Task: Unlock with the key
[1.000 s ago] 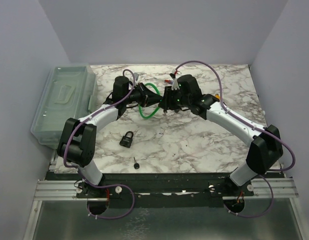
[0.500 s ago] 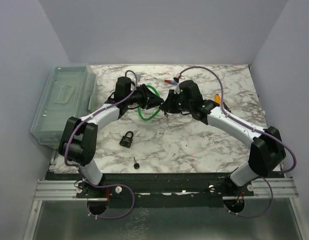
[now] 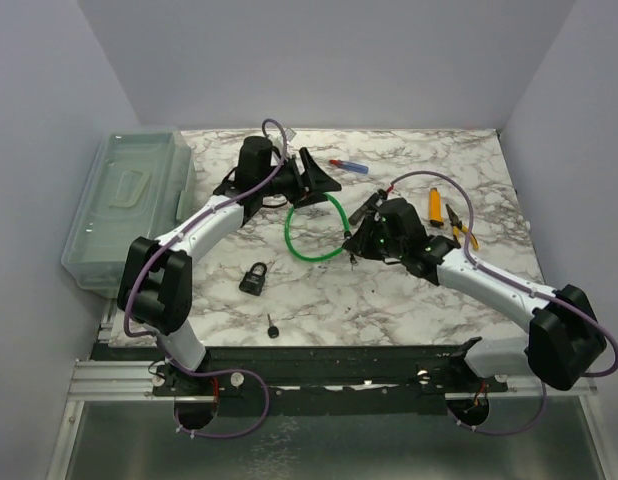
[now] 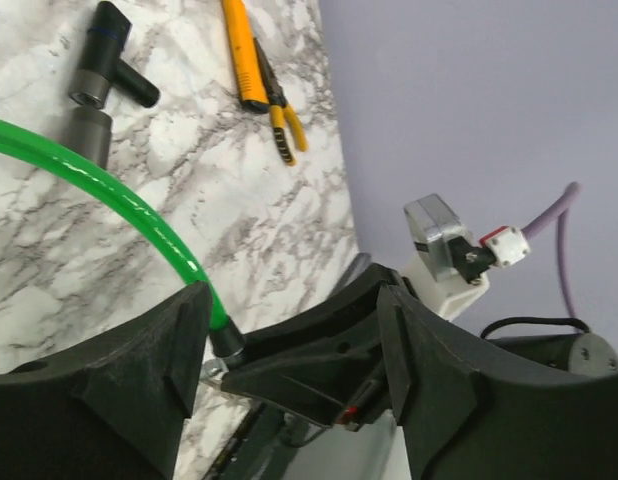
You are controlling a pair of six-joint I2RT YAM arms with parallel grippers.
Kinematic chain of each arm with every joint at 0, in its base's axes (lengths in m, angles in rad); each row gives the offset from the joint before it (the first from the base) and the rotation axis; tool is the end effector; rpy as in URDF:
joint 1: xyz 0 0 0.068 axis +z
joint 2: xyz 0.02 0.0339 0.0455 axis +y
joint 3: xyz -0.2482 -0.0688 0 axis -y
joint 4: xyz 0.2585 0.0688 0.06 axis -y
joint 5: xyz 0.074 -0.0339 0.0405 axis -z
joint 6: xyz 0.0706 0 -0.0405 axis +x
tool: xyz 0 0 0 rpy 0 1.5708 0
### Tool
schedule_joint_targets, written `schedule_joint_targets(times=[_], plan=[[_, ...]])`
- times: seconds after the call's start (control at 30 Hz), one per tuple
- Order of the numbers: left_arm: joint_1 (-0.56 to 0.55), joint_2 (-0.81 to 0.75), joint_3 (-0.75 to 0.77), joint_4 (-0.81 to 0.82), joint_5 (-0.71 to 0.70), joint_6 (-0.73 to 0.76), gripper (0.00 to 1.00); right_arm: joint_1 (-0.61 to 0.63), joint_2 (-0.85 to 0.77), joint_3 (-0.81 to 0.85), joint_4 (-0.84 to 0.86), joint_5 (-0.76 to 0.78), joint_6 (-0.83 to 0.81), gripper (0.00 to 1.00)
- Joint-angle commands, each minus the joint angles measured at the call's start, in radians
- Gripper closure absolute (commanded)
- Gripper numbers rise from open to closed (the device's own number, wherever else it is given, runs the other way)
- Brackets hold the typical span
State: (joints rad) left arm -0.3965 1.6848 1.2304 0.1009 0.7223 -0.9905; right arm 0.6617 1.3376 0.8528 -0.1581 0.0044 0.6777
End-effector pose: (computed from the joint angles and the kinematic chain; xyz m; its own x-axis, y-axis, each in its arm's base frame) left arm 0.3749 -0.2076 0.2566 -0.8959 -0.3052 -0.3230 0.2055 0.3599 -0.9101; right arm 0.2645 0.2056 0.2009 -0.7520 0.2090 -0.6251 -0.1799 0.8473 0.4998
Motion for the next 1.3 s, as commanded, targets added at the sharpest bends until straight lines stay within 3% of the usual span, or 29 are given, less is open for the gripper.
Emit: schedule_joint_targets(times=[0.0, 0.27, 0.4, 0.57, 0.63, 0.7, 0.83, 1.27], plan=[[-0.057, -0.066, 0.054, -0.177, -0.167, 0.259, 0.31, -0.025, -0.058, -0.050, 0.007, 0.033, 0.044, 1.00], [-0.239, -0.156, 0.005, -0.233, -0.396, 0.621, 0.32, -0.088, -0.082, -0.113, 0.042, -0.078, 0.056, 1.00], [-0.293, -0.240, -0.135, -0.113, -0.493, 0.761, 0.29, -0.112, -0.119, -0.143, 0.055, -0.121, 0.056, 1.00], [-0.303, -0.405, -0.393, 0.174, -0.407, 0.936, 0.18, -0.148, -0.155, -0.167, 0.065, -0.189, 0.048, 1.00], [-0.306, -0.460, -0.478, 0.220, -0.354, 1.055, 0.04, -0.157, -0.166, -0.170, 0.068, -0.216, 0.043, 1.00], [-0.316, -0.497, -0.537, 0.227, -0.296, 1.184, 0.01, -0.161, -0.173, -0.171, 0.079, -0.253, 0.037, 1.00], [-0.353, -0.501, -0.599, 0.226, -0.224, 1.350, 0.01, -0.162, -0.168, -0.157, 0.092, -0.333, 0.023, 1.00], [-0.396, -0.300, -0.542, 0.226, -0.225, 1.364, 0.27, -0.162, -0.168, -0.145, 0.086, -0.450, 0.019, 1.00]])
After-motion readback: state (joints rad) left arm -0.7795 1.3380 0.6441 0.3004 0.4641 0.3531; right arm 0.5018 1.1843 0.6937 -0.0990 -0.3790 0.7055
